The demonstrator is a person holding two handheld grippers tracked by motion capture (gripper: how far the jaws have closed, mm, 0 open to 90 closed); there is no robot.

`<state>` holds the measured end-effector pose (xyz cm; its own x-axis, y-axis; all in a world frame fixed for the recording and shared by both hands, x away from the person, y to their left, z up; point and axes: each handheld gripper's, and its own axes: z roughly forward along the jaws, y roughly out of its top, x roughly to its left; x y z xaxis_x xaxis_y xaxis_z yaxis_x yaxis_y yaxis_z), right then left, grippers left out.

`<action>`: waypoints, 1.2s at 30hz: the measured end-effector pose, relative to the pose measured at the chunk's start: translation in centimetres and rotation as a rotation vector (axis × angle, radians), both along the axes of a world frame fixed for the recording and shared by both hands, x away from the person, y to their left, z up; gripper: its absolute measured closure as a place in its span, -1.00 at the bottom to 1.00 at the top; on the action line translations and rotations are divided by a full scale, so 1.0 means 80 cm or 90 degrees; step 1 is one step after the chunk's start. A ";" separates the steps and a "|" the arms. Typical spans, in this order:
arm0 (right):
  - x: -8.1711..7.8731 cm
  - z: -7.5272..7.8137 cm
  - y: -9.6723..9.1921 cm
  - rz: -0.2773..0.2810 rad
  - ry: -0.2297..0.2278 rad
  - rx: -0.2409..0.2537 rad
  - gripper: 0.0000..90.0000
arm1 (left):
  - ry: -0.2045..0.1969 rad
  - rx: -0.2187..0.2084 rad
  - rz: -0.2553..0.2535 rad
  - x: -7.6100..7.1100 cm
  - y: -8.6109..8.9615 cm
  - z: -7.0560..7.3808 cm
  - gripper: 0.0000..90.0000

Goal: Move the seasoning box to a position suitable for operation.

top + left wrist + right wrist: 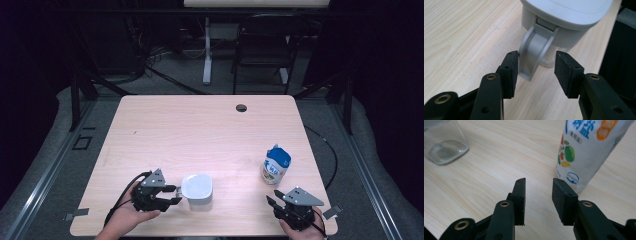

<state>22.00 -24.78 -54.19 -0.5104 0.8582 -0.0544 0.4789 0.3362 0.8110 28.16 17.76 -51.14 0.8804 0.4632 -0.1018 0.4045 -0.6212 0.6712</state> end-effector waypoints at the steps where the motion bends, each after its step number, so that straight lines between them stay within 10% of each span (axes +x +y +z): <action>1: -0.001 0.004 0.003 0.006 -0.004 0.002 0.45 | 0.004 -0.005 -0.004 -0.001 0.003 0.003 0.21; 12: 0.006 0.033 0.039 0.074 0.021 0.005 0.56 | -0.024 -0.040 0.060 0.002 0.017 0.018 0.23; 27: 0.068 0.087 0.105 0.157 0.040 -0.004 0.61 | -0.028 -0.060 0.088 0.008 0.022 0.022 0.23; 36: 0.082 0.085 0.121 0.186 0.037 0.006 0.65 | -0.036 -0.066 0.117 0.011 0.027 0.024 0.30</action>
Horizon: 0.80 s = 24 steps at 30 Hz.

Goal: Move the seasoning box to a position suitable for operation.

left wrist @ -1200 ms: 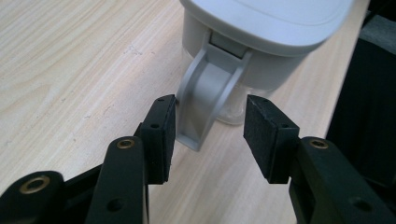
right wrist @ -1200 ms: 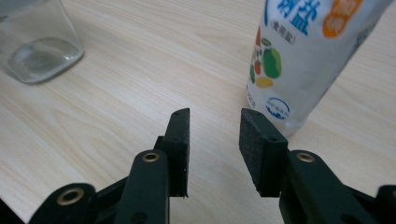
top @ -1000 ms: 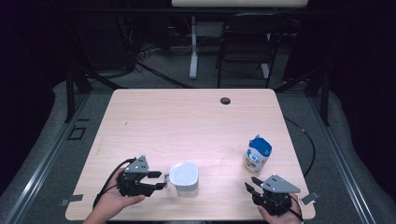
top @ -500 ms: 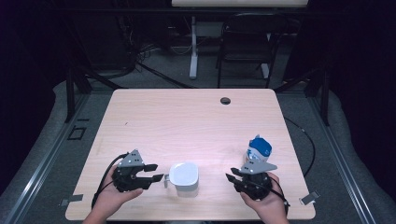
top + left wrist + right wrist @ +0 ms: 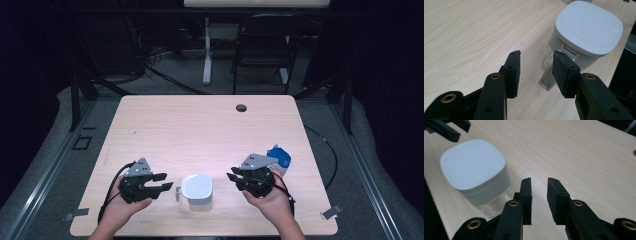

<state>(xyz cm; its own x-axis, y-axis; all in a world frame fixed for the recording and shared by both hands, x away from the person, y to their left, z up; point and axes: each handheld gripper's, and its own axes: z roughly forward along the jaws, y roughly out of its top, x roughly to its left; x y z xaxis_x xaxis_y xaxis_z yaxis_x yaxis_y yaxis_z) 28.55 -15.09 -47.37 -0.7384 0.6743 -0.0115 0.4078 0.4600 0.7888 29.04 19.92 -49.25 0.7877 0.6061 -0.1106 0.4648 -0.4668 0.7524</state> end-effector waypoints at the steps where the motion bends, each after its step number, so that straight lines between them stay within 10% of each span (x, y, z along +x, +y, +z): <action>1: 0.000 -0.002 0.001 0.003 0.004 0.004 0.64 | -0.002 0.002 0.002 0.001 0.000 0.000 0.31; 5: -0.004 -0.006 0.007 0.007 0.001 -0.035 0.56 | -0.004 0.004 0.012 -0.001 0.000 0.002 0.35; 12: -0.009 -0.008 0.009 0.023 0.021 0.011 0.58 | -0.023 0.007 0.016 -0.010 -0.006 0.008 0.55; 24: -0.016 -0.011 0.010 0.018 0.013 -0.005 0.57 | -0.042 0.014 -0.005 -0.013 -0.022 0.016 0.91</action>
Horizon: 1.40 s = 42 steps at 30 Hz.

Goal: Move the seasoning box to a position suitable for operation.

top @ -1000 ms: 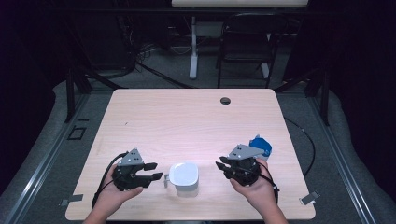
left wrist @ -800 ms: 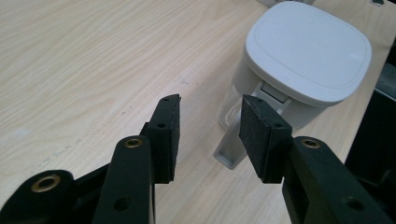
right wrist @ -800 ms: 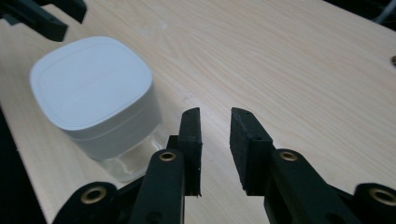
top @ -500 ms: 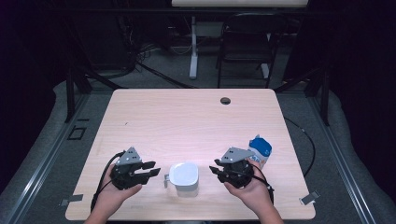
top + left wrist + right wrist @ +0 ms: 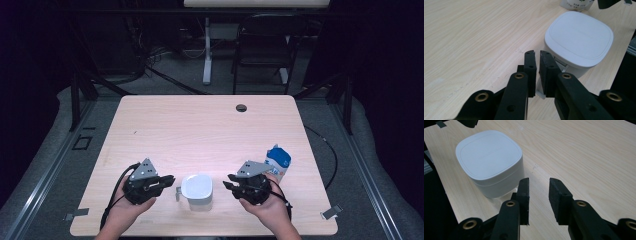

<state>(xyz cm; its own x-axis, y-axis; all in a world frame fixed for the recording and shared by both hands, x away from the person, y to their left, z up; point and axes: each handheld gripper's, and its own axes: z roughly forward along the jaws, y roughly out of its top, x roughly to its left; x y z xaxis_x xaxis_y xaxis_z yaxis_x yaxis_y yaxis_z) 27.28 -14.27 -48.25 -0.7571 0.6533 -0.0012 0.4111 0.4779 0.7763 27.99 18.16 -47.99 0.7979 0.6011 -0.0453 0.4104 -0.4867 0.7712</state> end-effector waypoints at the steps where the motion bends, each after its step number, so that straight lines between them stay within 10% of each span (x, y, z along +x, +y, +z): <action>1: 0.000 0.000 0.000 0.001 0.001 0.000 0.57 | -0.001 -0.003 0.000 0.000 0.000 0.001 0.95; 28: -0.007 -0.006 0.004 -0.001 0.013 0.013 0.43 | -0.009 -0.006 -0.048 -0.005 -0.038 0.001 1.00; 42: -0.007 -0.009 0.005 0.002 0.026 0.019 0.79 | -0.020 -0.008 -0.042 -0.006 -0.035 -0.001 1.00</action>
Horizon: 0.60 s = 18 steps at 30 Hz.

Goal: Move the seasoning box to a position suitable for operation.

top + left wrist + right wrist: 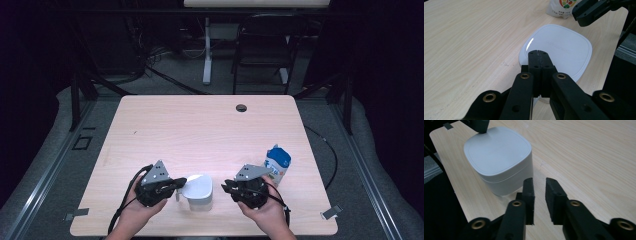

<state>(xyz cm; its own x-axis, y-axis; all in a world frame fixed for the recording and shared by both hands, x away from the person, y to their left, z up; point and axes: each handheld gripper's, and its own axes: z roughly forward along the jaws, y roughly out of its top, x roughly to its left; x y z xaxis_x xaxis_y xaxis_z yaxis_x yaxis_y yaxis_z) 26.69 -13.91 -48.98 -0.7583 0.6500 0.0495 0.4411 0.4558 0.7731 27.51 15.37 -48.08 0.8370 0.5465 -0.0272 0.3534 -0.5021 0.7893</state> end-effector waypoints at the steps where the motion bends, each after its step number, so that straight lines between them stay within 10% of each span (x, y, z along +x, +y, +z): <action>1: -0.002 0.000 0.002 0.006 -0.005 0.001 0.86 | -0.001 -0.002 0.000 0.000 0.000 0.000 1.00; 18: -0.007 -0.007 0.015 0.044 -0.008 -0.007 1.00 | 0.003 -0.004 0.003 -0.001 0.005 -0.001 1.00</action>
